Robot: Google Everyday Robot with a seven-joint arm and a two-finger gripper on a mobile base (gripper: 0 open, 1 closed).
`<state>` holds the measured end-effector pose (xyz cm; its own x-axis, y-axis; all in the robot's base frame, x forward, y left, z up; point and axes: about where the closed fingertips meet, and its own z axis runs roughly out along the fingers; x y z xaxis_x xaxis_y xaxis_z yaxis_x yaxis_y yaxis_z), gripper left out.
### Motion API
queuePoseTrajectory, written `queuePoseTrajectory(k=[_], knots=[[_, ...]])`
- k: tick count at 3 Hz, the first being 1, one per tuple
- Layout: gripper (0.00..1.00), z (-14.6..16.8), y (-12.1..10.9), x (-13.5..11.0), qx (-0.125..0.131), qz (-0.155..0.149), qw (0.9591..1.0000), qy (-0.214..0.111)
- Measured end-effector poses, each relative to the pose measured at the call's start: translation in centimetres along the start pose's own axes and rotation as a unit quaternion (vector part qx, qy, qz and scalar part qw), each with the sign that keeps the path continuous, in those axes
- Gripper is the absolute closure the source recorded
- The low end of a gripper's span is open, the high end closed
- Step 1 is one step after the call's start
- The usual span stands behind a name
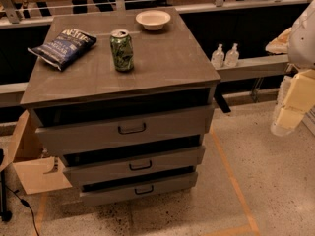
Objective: Open bottom drawer
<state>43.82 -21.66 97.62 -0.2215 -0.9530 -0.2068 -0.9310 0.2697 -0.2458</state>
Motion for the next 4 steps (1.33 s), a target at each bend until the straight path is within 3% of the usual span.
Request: queuePoseTrajectory(k=[1, 2, 3, 4], knots=[[0.00, 0.0, 0.0, 0.0, 0.003, 0.002, 1.0000, -0.003], [0.00, 2.4, 0.2, -0.1, 0.010, -0.016, 0.9998, -0.005], [0.00, 8.8, 1.3, -0.7, 0.014, -0.079, 0.9967, -0.003], [0.00, 15.6, 2.6, -2.0, 0.015, -0.160, 0.9869, -0.012]])
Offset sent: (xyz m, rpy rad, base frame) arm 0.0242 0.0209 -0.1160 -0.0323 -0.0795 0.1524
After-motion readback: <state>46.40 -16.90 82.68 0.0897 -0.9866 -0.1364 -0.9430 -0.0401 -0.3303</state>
